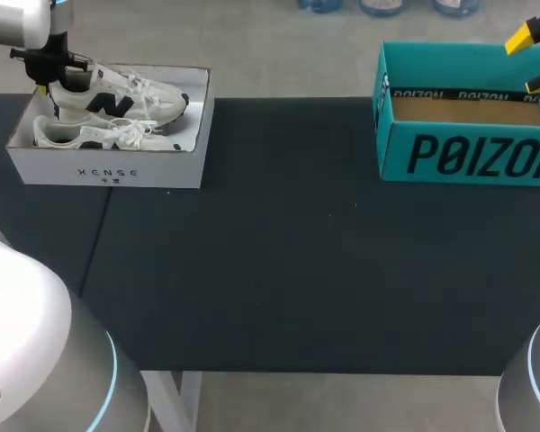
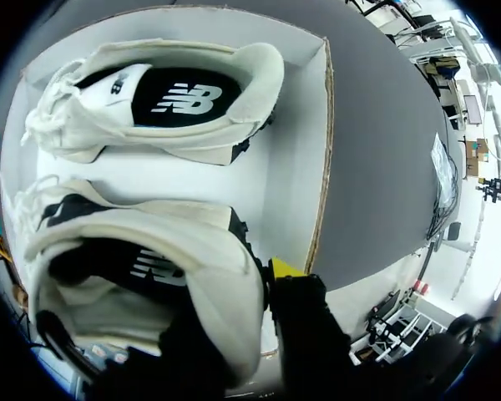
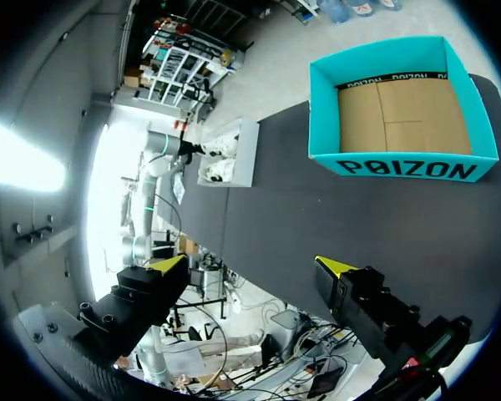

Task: Take the shoe out of the shoebox, open the shoe tongue, remove and reinsert the insole, then place the shoe into the shoebox

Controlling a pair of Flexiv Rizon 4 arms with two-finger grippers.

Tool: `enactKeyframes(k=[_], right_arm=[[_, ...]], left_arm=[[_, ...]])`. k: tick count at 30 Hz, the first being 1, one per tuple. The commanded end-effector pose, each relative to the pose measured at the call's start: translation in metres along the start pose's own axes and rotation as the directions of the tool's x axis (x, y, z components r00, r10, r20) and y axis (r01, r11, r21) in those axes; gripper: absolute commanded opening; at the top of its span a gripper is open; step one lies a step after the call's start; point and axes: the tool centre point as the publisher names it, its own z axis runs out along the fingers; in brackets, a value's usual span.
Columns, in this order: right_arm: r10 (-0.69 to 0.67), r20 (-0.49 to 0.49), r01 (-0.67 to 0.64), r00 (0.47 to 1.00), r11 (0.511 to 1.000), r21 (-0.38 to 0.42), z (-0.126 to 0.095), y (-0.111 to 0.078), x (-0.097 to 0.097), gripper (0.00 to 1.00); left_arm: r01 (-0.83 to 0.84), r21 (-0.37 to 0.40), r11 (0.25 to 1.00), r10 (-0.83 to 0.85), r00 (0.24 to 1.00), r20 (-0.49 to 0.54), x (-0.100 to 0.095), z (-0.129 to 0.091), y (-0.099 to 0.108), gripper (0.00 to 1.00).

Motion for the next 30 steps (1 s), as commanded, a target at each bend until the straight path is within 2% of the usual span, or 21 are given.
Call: enactKeyframes(k=[1, 12, 13, 14, 16, 17, 18, 19, 23, 30], right_arm=[[0.001, 0.003, -0.001, 1.0, 1.0, 0.003, 0.0, 0.001, 0.0, 1.0], [0.001, 0.003, -0.001, 1.0, 1.0, 0.003, 0.0, 0.001, 0.0, 1.0], [0.001, 0.003, -0.001, 1.0, 1.0, 0.003, 0.0, 0.001, 0.0, 1.0], [0.001, 0.003, -0.001, 1.0, 1.0, 0.003, 0.0, 0.001, 0.0, 1.0], [0.001, 0.003, -0.001, 1.0, 1.0, 0.003, 0.0, 0.001, 0.0, 1.0], [0.001, 0.003, -0.001, 1.0, 1.0, 0.003, 0.0, 0.001, 0.0, 1.0], [0.001, 0.003, -0.001, 1.0, 1.0, 0.003, 0.0, 0.001, 0.0, 1.0], [0.001, 0.003, -0.001, 1.0, 1.0, 0.003, 0.0, 0.001, 0.0, 1.0], [0.001, 0.003, -0.001, 1.0, 1.0, 0.003, 0.0, 0.001, 0.0, 1.0], [0.001, 0.003, -0.001, 1.0, 1.0, 0.003, 0.0, 0.001, 0.0, 1.0]], left_arm=[[-0.007, 0.027, 1.0, 0.007, 1.0, -0.002, -0.006, 0.015, 0.013, 0.0], [-0.008, 0.078, 0.997, 0.005, 0.999, 0.036, -0.012, 0.037, 0.018, 0.0], [-0.007, 0.081, 0.997, 0.004, 0.999, 0.037, -0.012, 0.039, 0.018, 0.07], [-0.01, 0.084, 0.996, 0.007, 0.999, 0.036, -0.011, 0.04, 0.018, 0.23], [-0.007, 0.091, 0.996, 0.004, 0.999, 0.04, -0.011, 0.041, 0.018, 0.38], [-0.013, 0.093, 0.996, 0.009, 0.999, 0.046, -0.01, 0.039, 0.018, 0.75], [-0.013, 0.094, 0.996, 0.009, 0.999, 0.05, -0.009, 0.037, 0.018, 0.96], [-0.016, 0.094, 0.995, 0.011, 0.998, 0.055, -0.009, 0.036, 0.018, 1.0], [-0.018, 0.099, 0.995, 0.011, 0.998, 0.069, -0.006, 0.026, 0.017, 1.0], [-0.027, 0.086, 0.996, 0.017, 0.994, 0.108, -0.006, -0.007, 0.014, 1.0]])
